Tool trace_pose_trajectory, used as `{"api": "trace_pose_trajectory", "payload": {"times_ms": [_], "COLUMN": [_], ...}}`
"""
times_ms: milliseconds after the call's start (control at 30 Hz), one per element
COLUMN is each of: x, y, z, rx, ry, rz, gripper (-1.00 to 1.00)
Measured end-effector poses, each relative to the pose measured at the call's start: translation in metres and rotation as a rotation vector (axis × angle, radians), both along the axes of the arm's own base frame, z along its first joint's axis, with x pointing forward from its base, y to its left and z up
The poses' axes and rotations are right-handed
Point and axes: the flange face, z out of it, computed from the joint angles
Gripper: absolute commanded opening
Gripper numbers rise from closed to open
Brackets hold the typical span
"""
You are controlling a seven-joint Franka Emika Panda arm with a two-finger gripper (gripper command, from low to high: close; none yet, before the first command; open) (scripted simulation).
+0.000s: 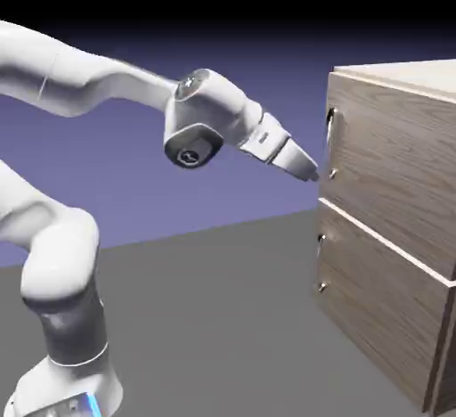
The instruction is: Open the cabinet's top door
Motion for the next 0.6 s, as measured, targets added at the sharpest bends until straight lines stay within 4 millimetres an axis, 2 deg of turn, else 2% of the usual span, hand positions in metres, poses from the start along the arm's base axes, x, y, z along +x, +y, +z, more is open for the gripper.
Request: {"api": "trace_pose_trajectory", "payload": {"times_ms": [300,600], "x": [-0.009,-0.013], "y": [0.004,0.017], "z": [0.014,0.016], "rx": [0.030,0.043], "ry": [-0.093,-0.204], "rz": [-0.007,0.001], "gripper": [0.00,0.00]}}
